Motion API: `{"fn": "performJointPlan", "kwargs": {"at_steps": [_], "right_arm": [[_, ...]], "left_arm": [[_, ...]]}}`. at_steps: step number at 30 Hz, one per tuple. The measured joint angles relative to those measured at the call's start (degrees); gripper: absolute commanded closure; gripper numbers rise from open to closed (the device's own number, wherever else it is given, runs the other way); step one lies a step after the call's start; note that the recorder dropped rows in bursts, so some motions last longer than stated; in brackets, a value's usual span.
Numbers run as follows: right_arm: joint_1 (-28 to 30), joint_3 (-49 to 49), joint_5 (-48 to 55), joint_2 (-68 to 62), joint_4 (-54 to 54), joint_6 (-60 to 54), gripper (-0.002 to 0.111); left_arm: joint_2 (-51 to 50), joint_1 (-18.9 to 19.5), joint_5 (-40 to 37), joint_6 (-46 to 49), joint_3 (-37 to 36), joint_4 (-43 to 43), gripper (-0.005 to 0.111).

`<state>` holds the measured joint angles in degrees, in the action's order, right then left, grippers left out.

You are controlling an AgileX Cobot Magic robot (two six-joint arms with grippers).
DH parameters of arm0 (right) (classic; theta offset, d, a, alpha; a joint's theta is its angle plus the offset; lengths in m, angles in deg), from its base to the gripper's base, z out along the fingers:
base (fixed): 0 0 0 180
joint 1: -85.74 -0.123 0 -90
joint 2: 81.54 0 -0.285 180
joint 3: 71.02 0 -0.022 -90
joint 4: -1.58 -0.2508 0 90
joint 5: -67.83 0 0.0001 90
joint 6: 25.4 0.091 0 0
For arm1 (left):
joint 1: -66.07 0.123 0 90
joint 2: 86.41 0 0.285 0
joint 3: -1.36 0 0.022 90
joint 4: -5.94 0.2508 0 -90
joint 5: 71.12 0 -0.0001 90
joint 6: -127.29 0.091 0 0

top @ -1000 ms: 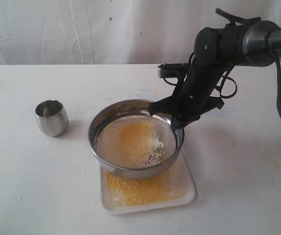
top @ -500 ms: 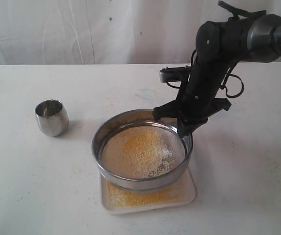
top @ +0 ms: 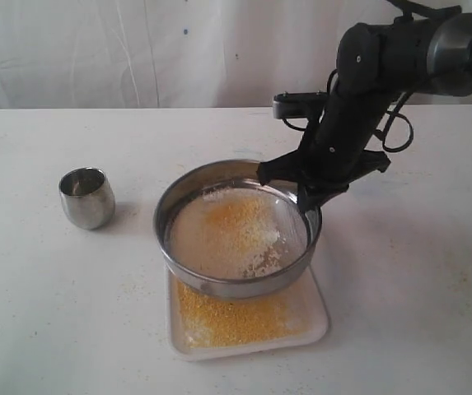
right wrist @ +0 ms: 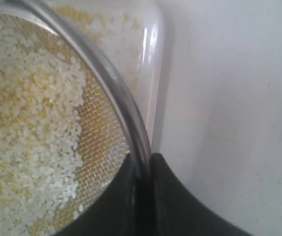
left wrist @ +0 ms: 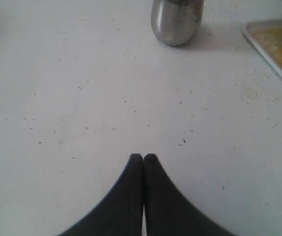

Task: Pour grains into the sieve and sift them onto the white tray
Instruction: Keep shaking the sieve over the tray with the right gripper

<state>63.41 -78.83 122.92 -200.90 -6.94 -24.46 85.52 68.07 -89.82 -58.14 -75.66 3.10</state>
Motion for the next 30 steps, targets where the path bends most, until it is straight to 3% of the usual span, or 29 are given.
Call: {"fn": "performJointPlan", "kwargs": {"at_steps": [5,10,15,19,23,28,30], "right_arm": [[-0.2,0.2,-7.0,0.1,0.7,-0.5,0.108],[0.0,0.1,-2.3,0.8,-0.2,1.0,0.108],[-0.1,0.1,-8.8,0.8,1.0,1.5,0.108],[0.0,0.1,-2.1,1.3,0.3,2.1,0.108],[-0.1,0.3,-6.8,0.8,1.1,1.7,0.108],[0.0,0.3,0.9,0.8,-0.3,2.4,0.108],[-0.1,0.9,-0.8,0.7,-0.1,1.4,0.108]], "left_arm": [[0.0,0.0,0.0,0.0,0.0,0.0,0.107],[0.0,0.0,0.0,0.0,0.0,0.0,0.107],[0.0,0.0,0.0,0.0,0.0,0.0,0.107],[0.0,0.0,0.0,0.0,0.0,0.0,0.107],[0.0,0.0,0.0,0.0,0.0,0.0,0.107],[0.0,0.0,0.0,0.0,0.0,0.0,0.107],[0.0,0.0,0.0,0.0,0.0,0.0,0.107]]}}
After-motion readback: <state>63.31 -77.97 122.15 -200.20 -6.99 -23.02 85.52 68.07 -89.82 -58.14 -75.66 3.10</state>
